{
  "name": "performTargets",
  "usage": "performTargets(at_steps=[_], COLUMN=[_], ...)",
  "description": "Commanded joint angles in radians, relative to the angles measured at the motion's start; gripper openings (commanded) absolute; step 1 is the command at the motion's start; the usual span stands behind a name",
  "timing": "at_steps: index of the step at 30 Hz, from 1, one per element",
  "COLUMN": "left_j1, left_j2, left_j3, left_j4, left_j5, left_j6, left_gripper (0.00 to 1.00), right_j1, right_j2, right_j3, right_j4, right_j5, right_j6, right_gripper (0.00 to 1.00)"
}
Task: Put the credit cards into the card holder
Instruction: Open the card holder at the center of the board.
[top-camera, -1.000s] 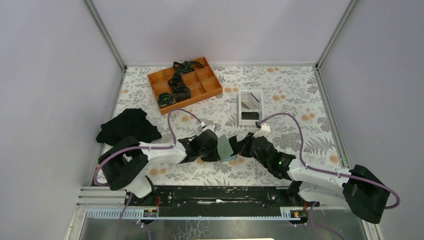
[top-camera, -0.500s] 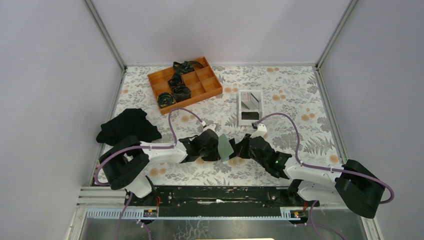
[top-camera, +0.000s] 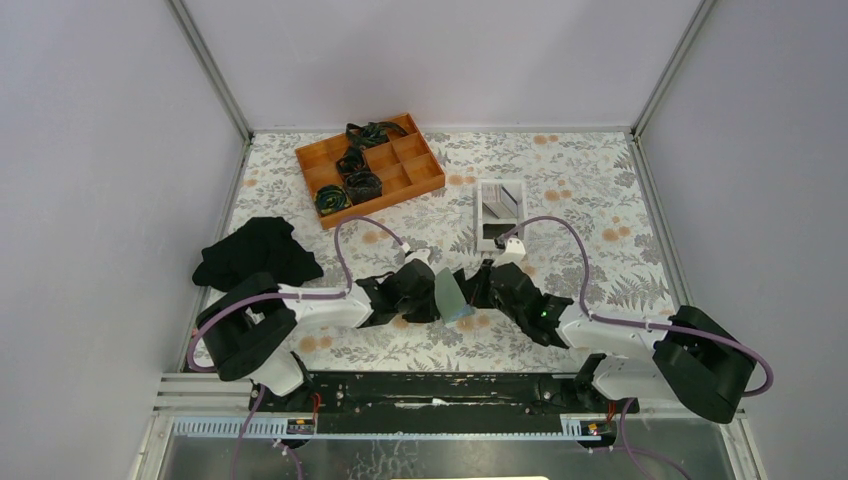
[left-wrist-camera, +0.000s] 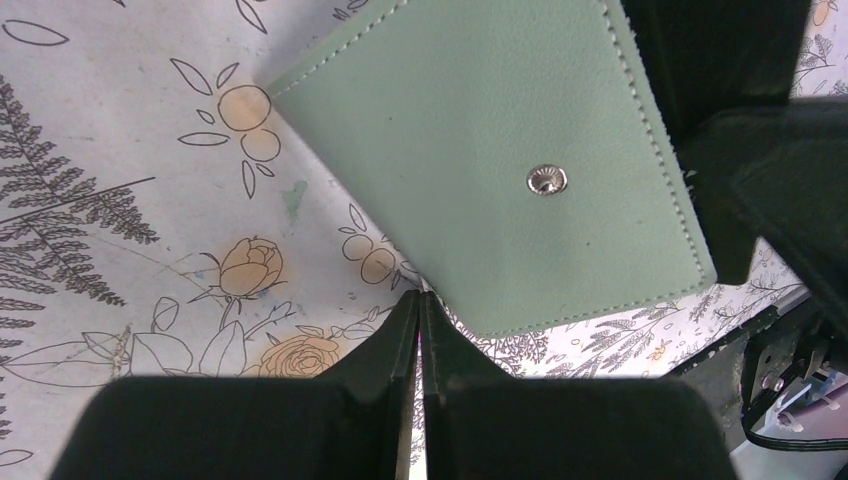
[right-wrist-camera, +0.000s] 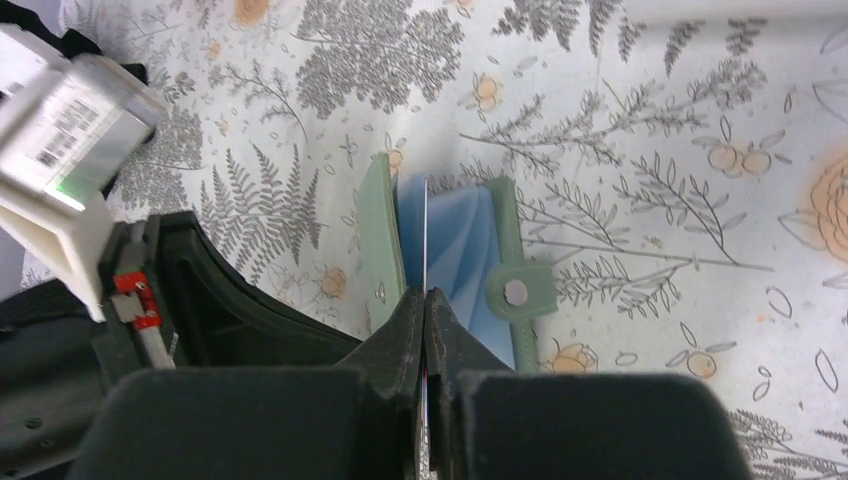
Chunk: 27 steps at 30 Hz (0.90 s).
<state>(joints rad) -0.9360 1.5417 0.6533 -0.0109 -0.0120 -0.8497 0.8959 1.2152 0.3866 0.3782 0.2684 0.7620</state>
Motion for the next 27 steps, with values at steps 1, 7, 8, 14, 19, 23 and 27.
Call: performTargets(at_steps=[1,7,8,14,19,23,27], left_j1=[0.008,0.012,0.012,0.022,0.034,0.041,0.043], left_j2=[0.003,0.004,0.003,0.011,0.009,0.013,0.024], left_j3=[-0.048,-0.052,-0.053,-0.054,-0.058,-0.061,-0.061], left_j4=[-0.046,-0.042,-0.040,-0.033,-0.025,-0.017,-0.006], left_j5=[-0.054,-0.052,-0.050,-0.044,-0.037,-0.035,-0.025], left_j6=[0.025,0.029,0.030,0.038,0.043,0.046,0.045], left_gripper=[0.06,0.06,0.06,0.06,0.06,0.06,0.06], right_j1=[-0.020,-0.027,-0.027,-0.026,-0.027,-0.026,-0.026], right_j2=[0.017,0.055,0.060,0.069,0.023,-0.013,-0.040], right_j3=[0.083,0.104,0.103,0.078,0.036,0.018,0.011], right_j4=[0.016,0.019,0.020,0.019,0.007,-0.027,-0.060], right_j5=[-0.005,-0.026,-0.029,-0.046,-0.060,-0.047,-0.026], right_j6=[-0.056,-0.054,-0.051,-0.035,-0.014,-0.011,-0.024], right_gripper=[0.00,0.00,0.00,0.00,0.00,0.00,0.00])
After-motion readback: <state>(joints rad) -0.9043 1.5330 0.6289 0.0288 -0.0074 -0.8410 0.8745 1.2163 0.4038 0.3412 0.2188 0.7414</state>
